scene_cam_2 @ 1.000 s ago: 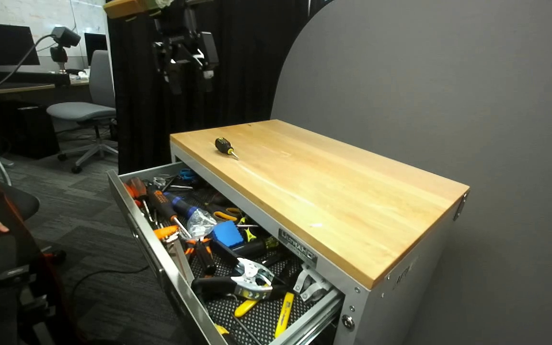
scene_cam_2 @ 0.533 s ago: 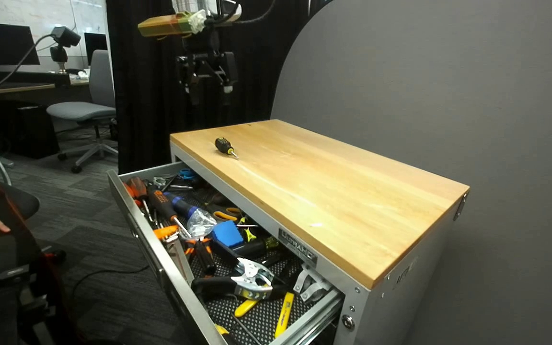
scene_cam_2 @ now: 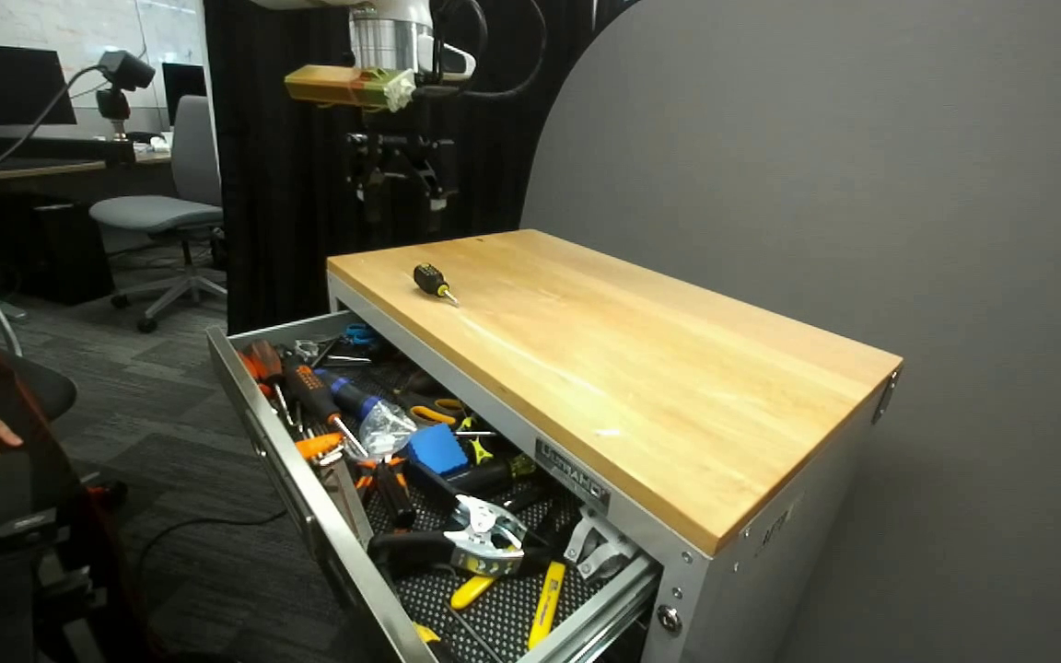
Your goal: Put the black object in the topmost drawer and close the drawer
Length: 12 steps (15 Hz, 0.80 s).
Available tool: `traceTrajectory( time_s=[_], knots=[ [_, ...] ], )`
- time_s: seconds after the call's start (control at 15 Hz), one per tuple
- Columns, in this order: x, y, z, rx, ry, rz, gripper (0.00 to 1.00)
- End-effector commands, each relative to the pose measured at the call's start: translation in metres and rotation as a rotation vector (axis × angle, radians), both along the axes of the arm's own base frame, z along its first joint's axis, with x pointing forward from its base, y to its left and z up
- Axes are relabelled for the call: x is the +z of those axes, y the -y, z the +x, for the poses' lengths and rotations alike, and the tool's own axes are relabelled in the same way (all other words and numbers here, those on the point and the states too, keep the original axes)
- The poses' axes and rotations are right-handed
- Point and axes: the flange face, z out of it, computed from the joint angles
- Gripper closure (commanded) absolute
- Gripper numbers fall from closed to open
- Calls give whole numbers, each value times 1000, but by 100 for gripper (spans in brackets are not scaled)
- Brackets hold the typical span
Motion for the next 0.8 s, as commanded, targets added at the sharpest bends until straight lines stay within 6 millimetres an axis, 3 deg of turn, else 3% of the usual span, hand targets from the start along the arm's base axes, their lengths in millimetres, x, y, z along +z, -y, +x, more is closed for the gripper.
traceTrajectory(
  time_s=[0.0,0.47,0.73],
  knots=[
    [-20,-17,13,105,-16,44,0],
    [-79,-50,22,162,31,5,0],
    [-62,-66,28,111,234,-84,0]
  ],
)
